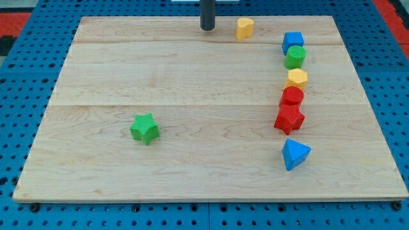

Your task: Push the heart into the cube

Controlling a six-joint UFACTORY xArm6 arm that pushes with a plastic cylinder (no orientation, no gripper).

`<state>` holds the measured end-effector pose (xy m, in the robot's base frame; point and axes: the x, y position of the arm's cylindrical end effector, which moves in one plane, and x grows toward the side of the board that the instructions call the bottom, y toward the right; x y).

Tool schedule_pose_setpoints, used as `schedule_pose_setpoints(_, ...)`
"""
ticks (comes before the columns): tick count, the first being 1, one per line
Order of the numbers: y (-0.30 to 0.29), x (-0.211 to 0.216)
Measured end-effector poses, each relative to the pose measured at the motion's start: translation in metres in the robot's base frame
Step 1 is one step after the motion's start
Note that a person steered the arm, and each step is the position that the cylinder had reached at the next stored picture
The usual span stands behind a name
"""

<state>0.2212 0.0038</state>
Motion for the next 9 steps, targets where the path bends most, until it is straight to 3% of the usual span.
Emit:
schedule_pose_setpoints(2, 0.039, -0.001)
schedule_pose_setpoints(5, 0.036, -0.001)
schedule_pose_setpoints(7, 0.147, 0.002)
schedule_pose_setpoints(8, 0.101, 0.004)
schedule_pose_setpoints(9, 0.07, 0.034)
